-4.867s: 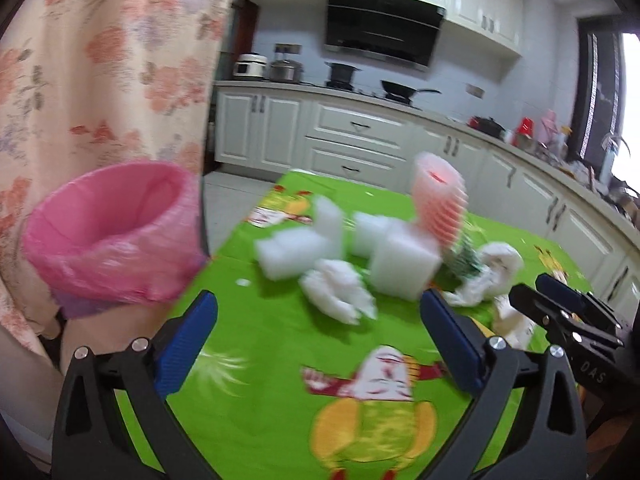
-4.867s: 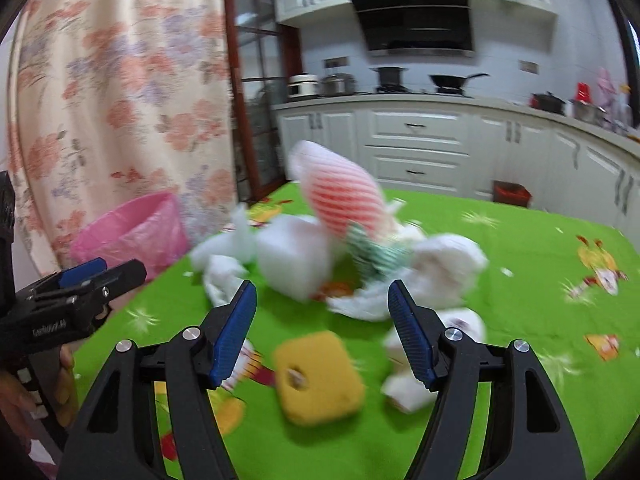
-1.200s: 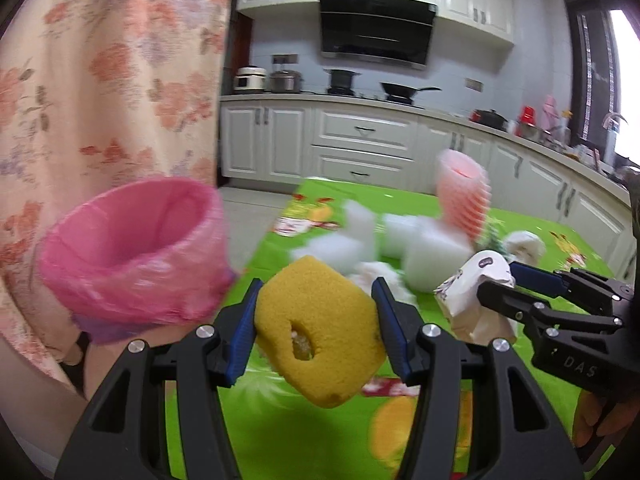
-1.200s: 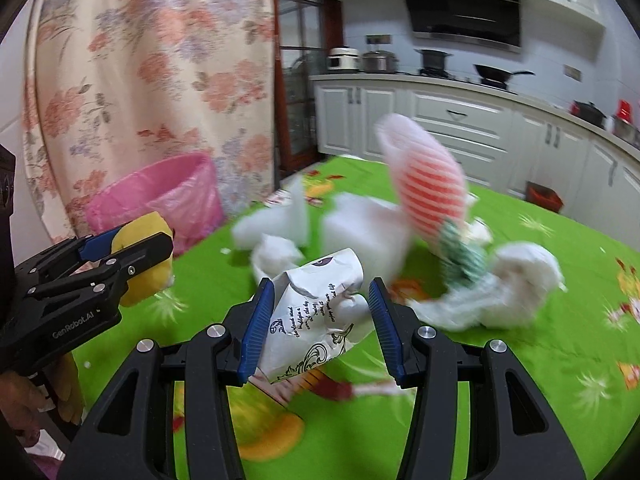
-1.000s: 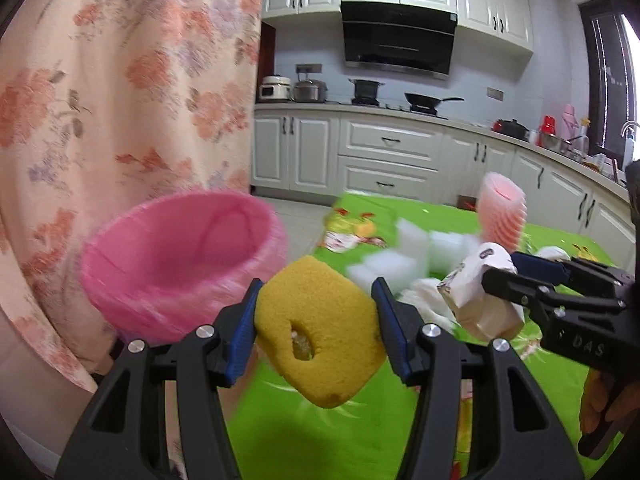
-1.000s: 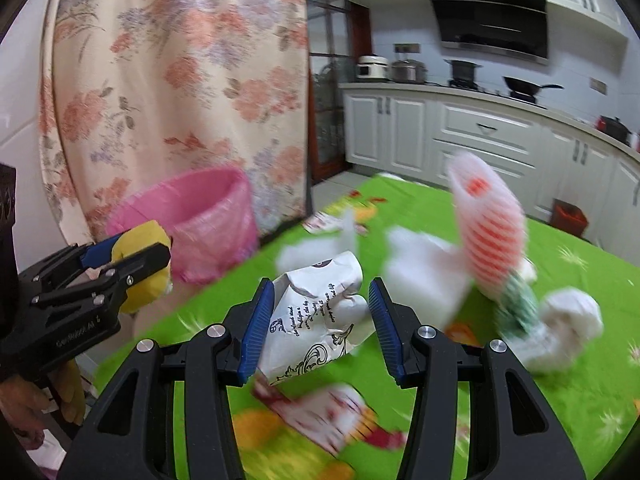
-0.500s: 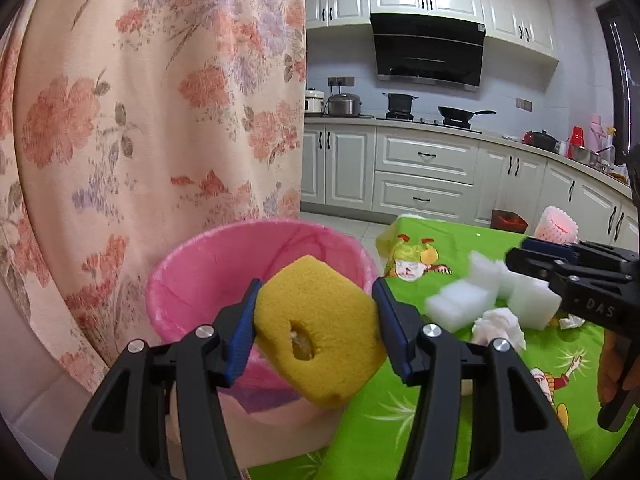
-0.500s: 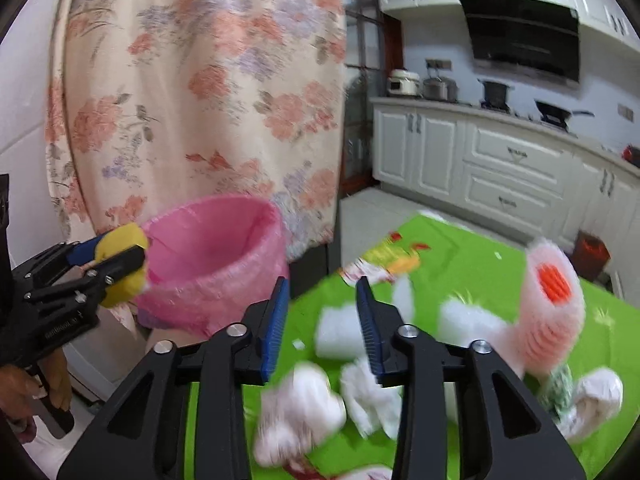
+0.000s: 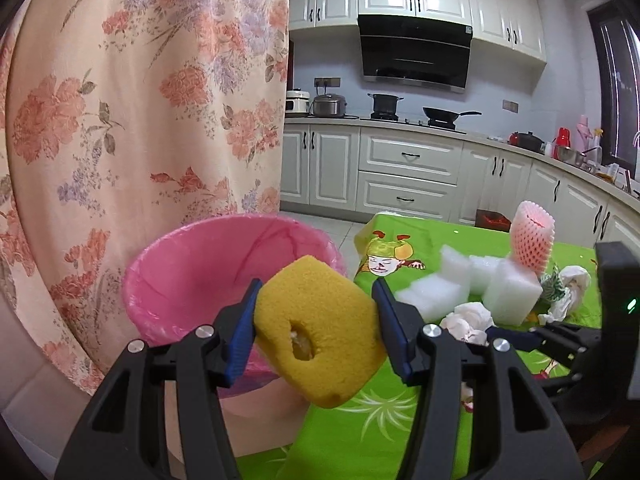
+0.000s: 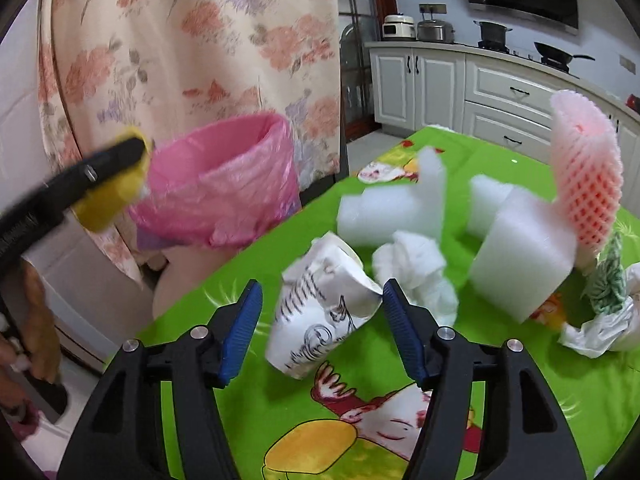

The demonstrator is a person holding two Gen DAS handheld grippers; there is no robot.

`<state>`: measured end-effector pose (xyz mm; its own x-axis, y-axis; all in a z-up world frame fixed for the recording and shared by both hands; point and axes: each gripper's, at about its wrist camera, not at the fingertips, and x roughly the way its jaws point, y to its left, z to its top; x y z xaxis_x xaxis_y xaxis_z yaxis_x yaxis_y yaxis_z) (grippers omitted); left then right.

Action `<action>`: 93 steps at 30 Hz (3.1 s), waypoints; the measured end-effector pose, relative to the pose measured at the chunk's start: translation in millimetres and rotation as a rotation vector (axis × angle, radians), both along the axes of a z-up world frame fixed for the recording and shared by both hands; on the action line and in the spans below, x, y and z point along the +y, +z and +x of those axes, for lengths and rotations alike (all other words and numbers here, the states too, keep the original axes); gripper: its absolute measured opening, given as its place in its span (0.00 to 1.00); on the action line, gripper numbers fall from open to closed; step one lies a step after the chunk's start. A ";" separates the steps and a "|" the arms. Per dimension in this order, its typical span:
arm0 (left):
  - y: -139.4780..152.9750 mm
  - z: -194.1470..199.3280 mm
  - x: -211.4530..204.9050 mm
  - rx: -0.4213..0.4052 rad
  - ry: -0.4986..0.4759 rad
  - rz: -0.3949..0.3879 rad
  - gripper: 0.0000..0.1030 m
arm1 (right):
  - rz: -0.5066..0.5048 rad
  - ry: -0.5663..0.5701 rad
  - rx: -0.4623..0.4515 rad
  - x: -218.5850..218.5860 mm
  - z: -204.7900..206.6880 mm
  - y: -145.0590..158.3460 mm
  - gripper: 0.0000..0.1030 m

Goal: Collect trash
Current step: 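Carry the yellow sponge with the left gripper toward the pink bin while the right carries the paper bag, then open the left gripper over the bin while the right gripper drops the paper bag in, then move both open grippers back over the table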

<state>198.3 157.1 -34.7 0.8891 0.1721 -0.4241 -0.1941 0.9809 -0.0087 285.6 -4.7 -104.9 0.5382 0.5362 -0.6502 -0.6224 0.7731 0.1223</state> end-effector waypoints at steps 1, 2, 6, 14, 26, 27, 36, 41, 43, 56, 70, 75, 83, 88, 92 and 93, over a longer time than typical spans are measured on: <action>0.4 -2.3 1.1 0.001 0.002 -0.001 0.52 | -0.008 0.001 0.009 2.9 1.6 -3.3 0.59; 0.4 -4.1 2.3 0.004 0.005 -0.002 0.52 | -0.014 -0.002 0.028 5.2 3.5 -8.9 0.59; -0.5 -11.0 6.3 0.008 0.020 0.001 0.52 | 0.009 -0.017 0.048 2.5 7.7 -11.8 0.53; -1.7 -13.2 16.9 0.006 0.034 -0.017 0.52 | 0.030 0.002 -0.034 1.2 -3.4 11.5 0.52; 16.9 6.0 58.4 -0.027 0.088 -0.006 0.52 | 0.131 0.122 -0.171 59.1 24.2 74.9 0.53; 16.6 10.2 66.3 -0.022 0.091 -0.016 0.52 | 0.134 0.133 -0.173 64.8 27.1 76.9 0.53; 13.1 40.0 129.6 0.007 0.132 -0.070 0.55 | 0.172 0.210 -0.167 117.9 62.5 85.0 0.53; 7.4 47.5 154.4 0.017 0.201 -0.082 0.68 | 0.174 0.242 -0.145 137.4 72.1 79.1 0.59; 6.6 45.7 157.4 0.017 0.214 -0.085 0.69 | 0.182 0.238 -0.143 135.1 71.3 78.5 0.59; 4.5 20.1 100.6 -0.012 0.219 -0.092 0.93 | 0.196 0.127 -0.130 55.1 39.3 71.9 0.59; -30.0 33.0 -41.0 0.084 -0.012 -0.078 0.95 | 0.143 -0.194 -0.093 -100.9 11.5 31.9 0.63; -38.3 47.8 -92.5 0.101 -0.093 -0.063 0.95 | 0.128 -0.312 -0.090 -153.5 12.8 21.6 0.64; -50.8 66.8 -149.8 0.138 -0.192 -0.015 0.95 | 0.132 -0.457 -0.067 -207.9 21.0 9.8 0.64; -58.7 86.0 -155.7 0.182 -0.197 -0.007 0.95 | 0.138 -0.513 -0.047 -223.0 30.7 5.2 0.64; -61.7 103.0 -156.2 0.194 -0.176 -0.012 0.92 | 0.146 -0.541 -0.040 -232.8 38.1 3.0 0.64; -63.5 107.2 -156.0 0.202 -0.173 -0.012 0.90 | 0.145 -0.546 -0.039 -234.4 40.4 2.7 0.63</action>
